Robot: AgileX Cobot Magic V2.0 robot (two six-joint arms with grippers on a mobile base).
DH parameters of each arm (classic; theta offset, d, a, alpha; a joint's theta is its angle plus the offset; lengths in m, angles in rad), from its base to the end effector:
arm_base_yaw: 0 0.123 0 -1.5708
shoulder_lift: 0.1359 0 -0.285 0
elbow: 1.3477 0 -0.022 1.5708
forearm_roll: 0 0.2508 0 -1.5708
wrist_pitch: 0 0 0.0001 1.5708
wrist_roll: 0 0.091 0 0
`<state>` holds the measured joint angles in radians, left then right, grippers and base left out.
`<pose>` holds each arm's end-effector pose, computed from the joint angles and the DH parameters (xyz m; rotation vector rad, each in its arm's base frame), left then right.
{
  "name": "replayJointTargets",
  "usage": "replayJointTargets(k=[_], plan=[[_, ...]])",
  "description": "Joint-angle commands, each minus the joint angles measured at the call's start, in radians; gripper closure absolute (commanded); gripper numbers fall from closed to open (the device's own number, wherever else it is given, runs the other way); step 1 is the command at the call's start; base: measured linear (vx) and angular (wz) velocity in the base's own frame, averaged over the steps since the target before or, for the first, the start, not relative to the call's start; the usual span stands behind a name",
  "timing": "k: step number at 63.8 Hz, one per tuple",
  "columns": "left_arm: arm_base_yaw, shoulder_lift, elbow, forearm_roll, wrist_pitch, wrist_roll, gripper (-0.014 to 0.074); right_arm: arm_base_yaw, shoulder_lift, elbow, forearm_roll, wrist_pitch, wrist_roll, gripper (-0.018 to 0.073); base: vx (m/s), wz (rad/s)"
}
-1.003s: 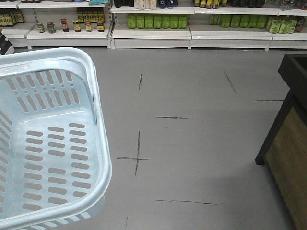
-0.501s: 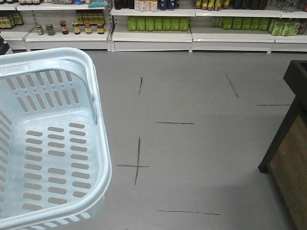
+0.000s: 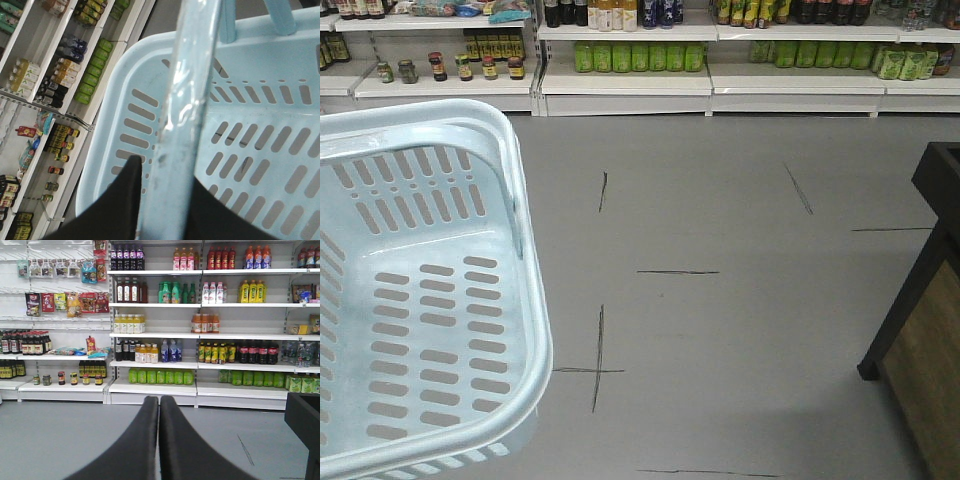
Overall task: Pick three apples into basket with both arms
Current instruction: 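Drive the base across the aisle holding the basket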
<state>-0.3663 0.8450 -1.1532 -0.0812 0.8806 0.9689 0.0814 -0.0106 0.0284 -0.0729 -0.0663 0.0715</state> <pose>0.1332 -0.0572 0.4344 1.2670 1.6304 0.2771 0.0559 0.0050 0.2102 -0.0633 1.4342 0.0694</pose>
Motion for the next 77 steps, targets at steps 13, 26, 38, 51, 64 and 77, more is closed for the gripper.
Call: replayJointTargets(k=[13,26,38,51,64,77], plan=[[0.0,-0.005,-0.032,-0.014,-0.097,-0.015,0.0604,-0.001,-0.01,0.015,-0.005,-0.069,-0.006,0.0568,0.15,-0.04],[0.0,-0.005,-0.032,-0.014,-0.097,-0.015,0.0604,-0.001,-0.01,0.015,-0.005,-0.069,-0.006,0.0568,0.14,-0.04],[0.0,-0.005,-0.032,-0.014,-0.097,-0.015,0.0604,-0.001,-0.01,0.015,-0.005,-0.069,-0.006,0.0568,0.14,-0.04],[0.0,-0.005,-0.032,-0.014,-0.097,-0.015,0.0604,-0.001,-0.01,0.015,-0.005,-0.069,-0.006,0.0568,0.13,-0.03],[0.0,-0.005,-0.032,-0.014,-0.097,-0.015,0.0604,-0.001,-0.01,0.015,-0.005,-0.069,-0.006,0.0568,0.13,-0.03],[0.0,-0.005,-0.032,-0.014,-0.097,-0.015,0.0604,-0.001,-0.01,0.015,-0.005,-0.069,-0.006,0.0568,0.12,-0.03]])
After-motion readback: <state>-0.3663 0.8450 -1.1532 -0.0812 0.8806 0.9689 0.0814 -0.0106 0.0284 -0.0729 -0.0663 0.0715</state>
